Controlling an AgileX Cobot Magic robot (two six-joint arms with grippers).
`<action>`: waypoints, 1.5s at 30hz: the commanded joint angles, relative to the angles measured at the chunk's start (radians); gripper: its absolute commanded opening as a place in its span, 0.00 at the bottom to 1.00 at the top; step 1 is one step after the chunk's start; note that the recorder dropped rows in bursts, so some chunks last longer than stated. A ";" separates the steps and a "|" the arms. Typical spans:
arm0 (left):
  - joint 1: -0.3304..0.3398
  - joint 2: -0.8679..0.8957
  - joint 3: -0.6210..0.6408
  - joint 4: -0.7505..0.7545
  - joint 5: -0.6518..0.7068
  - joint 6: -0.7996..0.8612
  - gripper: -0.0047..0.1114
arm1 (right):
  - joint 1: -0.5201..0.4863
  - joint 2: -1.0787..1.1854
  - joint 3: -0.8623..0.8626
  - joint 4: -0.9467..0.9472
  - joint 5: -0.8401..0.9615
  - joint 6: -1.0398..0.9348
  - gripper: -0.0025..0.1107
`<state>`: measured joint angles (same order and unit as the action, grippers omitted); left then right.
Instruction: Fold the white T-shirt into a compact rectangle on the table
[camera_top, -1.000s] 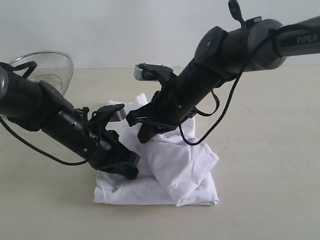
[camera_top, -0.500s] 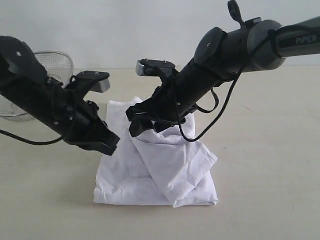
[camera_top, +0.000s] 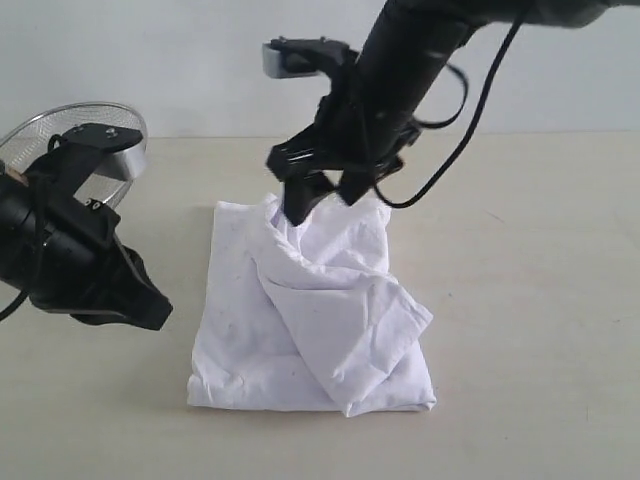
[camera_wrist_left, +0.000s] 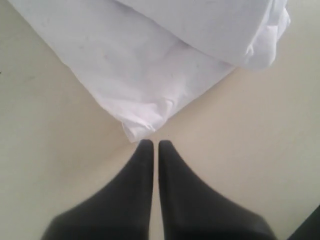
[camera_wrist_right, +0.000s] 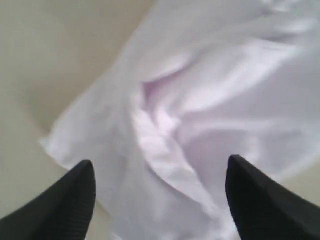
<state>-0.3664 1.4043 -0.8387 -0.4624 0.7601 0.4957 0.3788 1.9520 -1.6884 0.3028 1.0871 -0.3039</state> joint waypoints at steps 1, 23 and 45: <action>-0.004 -0.018 0.041 -0.038 -0.020 -0.014 0.08 | -0.001 -0.071 -0.011 -0.392 0.134 0.171 0.31; -0.004 0.322 -0.065 -0.360 -0.136 0.283 0.08 | -0.230 -0.152 0.516 -0.110 -0.071 0.058 0.02; 0.000 0.405 -0.209 -0.193 -0.112 0.197 0.08 | -0.077 -0.090 0.623 0.323 -0.302 -0.257 0.02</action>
<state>-0.3664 1.8645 -1.0422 -0.7434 0.6219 0.7534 0.2554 1.8639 -1.0634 0.6000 0.7816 -0.5412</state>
